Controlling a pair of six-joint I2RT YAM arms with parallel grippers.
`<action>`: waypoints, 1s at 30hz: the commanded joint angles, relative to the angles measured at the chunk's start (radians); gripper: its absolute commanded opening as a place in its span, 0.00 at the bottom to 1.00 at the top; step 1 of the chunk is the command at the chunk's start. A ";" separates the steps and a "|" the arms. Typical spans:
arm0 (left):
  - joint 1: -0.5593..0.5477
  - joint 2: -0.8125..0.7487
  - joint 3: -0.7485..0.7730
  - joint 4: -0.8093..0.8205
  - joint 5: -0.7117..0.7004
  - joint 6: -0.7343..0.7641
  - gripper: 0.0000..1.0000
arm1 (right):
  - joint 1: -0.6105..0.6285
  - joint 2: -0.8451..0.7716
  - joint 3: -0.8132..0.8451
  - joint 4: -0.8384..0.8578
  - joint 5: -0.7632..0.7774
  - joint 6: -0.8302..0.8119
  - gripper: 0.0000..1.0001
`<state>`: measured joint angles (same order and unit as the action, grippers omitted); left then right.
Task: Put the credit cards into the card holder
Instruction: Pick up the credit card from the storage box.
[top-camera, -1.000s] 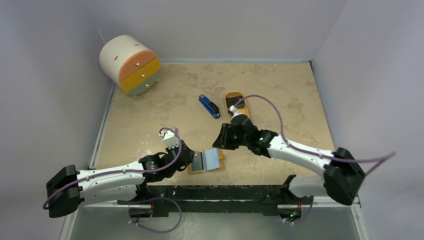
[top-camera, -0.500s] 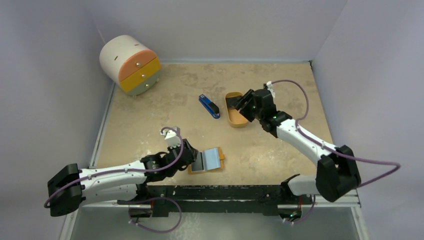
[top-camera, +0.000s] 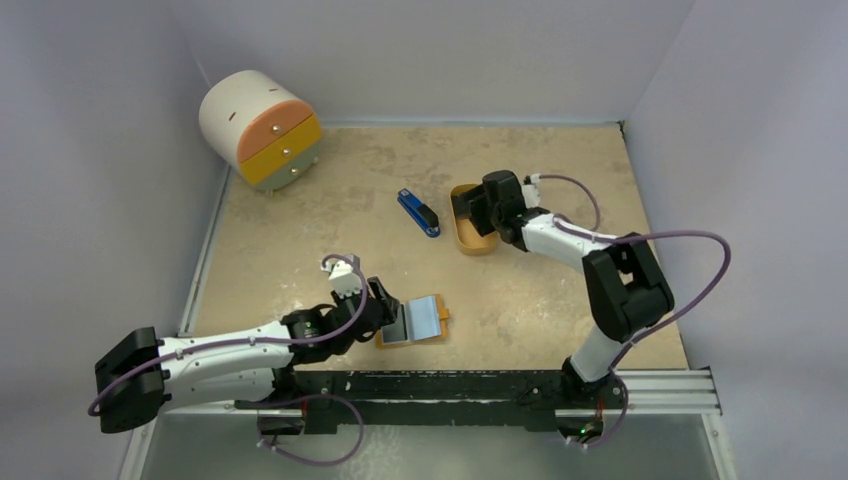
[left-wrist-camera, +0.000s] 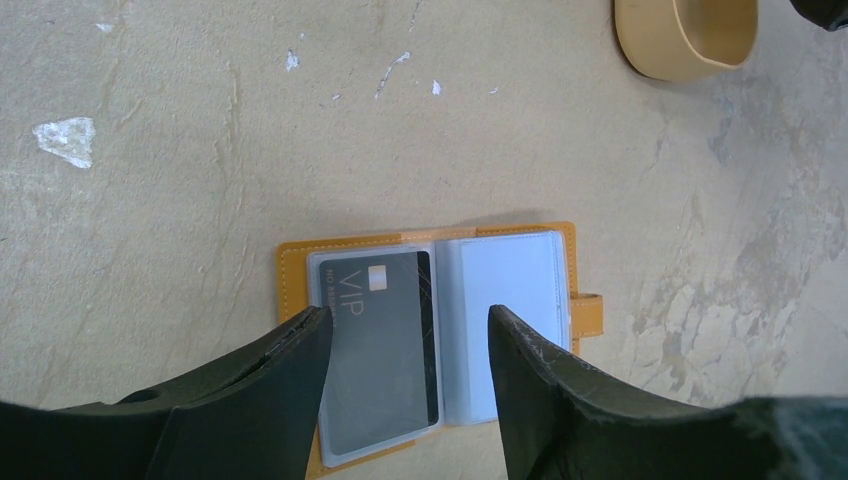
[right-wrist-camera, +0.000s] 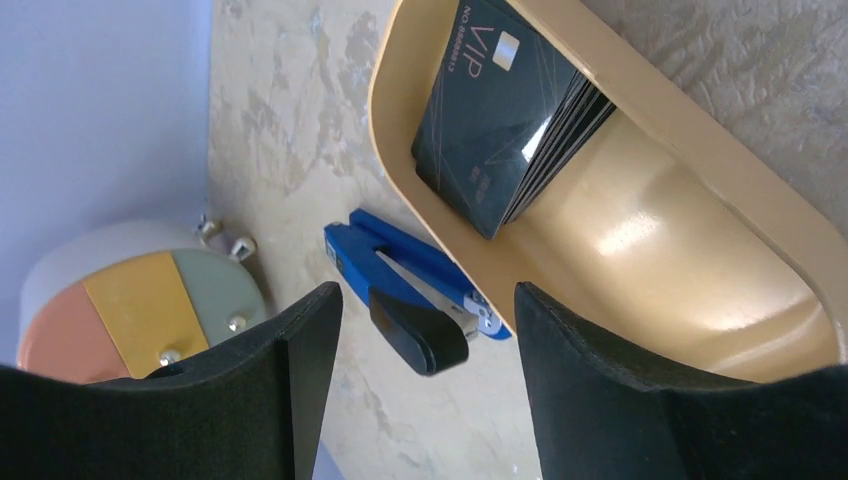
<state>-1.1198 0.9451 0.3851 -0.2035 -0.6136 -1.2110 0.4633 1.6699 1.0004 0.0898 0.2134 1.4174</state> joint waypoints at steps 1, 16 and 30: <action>-0.002 0.005 0.038 0.018 -0.020 0.017 0.58 | -0.005 0.048 0.041 0.031 0.085 0.137 0.66; -0.002 0.003 0.059 -0.022 -0.035 0.042 0.57 | -0.006 0.166 0.084 0.022 0.104 0.200 0.64; -0.002 0.025 0.068 -0.028 -0.040 0.038 0.56 | -0.030 0.199 0.077 0.028 0.085 0.168 0.59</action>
<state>-1.1198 0.9600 0.4080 -0.2363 -0.6300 -1.1847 0.4450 1.8633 1.0527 0.1120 0.2707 1.5929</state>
